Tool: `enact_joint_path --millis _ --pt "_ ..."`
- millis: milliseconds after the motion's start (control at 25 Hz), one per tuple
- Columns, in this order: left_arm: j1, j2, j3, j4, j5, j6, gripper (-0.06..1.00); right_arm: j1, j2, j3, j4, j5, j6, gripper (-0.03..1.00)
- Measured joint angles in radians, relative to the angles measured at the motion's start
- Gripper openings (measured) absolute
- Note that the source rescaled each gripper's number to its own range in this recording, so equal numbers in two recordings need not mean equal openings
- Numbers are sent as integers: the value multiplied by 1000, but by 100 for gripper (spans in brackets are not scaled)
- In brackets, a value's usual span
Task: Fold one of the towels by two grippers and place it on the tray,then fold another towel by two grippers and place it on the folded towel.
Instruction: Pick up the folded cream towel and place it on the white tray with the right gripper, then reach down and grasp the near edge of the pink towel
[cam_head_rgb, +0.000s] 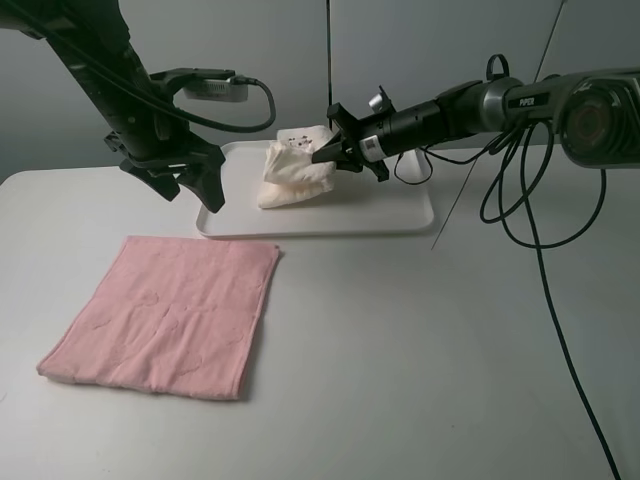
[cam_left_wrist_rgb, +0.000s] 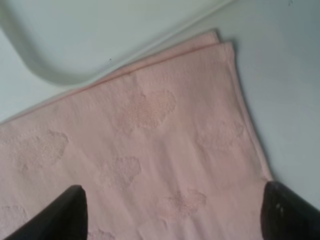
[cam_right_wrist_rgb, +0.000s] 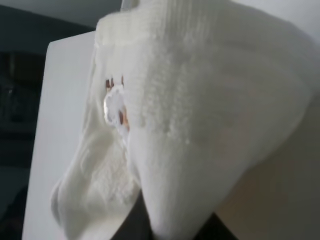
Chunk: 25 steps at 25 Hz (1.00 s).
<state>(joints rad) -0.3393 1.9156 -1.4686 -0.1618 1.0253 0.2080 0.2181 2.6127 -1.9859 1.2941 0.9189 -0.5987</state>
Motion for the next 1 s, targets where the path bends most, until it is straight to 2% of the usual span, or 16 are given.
enact_joint_path --millis 80,120,160,280,360,480,640,840,1000 --pt "0 0 0 0 2 0 90 0 0 -1 -23 -11 3 10" --pt "0 0 0 0 2 0 90 0 0 -1 -35 -18 8 14" --pt "0 0 0 0 4 0 90 0 0 -1 -42 -22 8 21" --pt "0 0 0 2 13 0 90 0 0 -1 -58 -24 12 54" --pt "0 0 0 2 19 1 90 0 0 -1 -58 -5 12 66" --pt "0 -2 0 2 33 1 90 0 -24 -1 -98 13 2 70" --pt "0 -2 0 6 64 1 90 0 -121 -1 -268 16 -16 72" --pt "0 -21 0 46 97 13 90 0 -272 -2 -485 81 -15 95" --pt "0 -84 0 109 110 28 90 0 -365 -2 -607 147 25 100"
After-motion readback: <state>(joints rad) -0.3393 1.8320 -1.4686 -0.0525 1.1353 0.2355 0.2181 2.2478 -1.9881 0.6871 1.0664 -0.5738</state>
